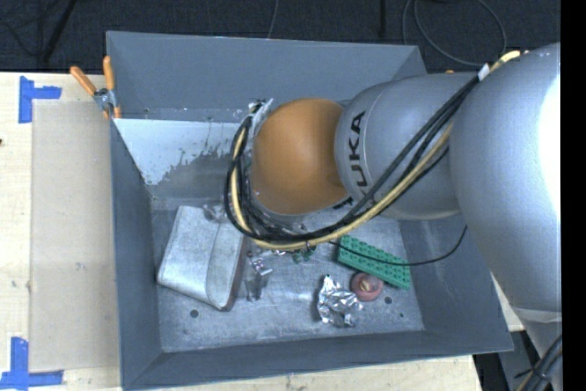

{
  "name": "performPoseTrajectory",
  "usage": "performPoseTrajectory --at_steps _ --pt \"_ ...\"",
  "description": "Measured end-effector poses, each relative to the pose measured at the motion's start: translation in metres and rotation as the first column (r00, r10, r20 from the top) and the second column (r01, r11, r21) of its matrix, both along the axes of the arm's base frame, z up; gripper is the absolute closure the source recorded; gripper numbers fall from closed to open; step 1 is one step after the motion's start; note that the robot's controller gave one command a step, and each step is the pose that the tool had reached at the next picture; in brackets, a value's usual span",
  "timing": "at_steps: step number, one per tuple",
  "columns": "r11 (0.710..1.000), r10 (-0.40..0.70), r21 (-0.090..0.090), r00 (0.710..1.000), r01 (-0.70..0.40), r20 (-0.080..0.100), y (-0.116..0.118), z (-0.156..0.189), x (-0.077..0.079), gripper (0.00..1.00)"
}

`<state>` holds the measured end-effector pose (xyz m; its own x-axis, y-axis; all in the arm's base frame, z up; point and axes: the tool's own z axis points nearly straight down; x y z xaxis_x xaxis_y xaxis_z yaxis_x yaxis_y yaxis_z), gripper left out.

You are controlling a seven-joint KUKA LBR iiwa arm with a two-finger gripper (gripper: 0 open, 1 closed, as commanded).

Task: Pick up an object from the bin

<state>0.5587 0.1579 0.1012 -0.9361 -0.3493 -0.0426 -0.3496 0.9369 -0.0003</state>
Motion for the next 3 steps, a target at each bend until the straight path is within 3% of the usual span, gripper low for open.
performPoseTrajectory --at_steps 1,2,3 --pt "0.996 0.085 0.001 0.996 -0.085 0.004 0.012 -0.004 0.000 0.00" --pt "0.975 0.223 -0.011 0.975 -0.223 -0.017 0.016 0.003 -0.037 0.00" --pt "0.939 0.343 -0.015 0.939 -0.343 -0.004 0.027 -0.004 -0.028 0.00"
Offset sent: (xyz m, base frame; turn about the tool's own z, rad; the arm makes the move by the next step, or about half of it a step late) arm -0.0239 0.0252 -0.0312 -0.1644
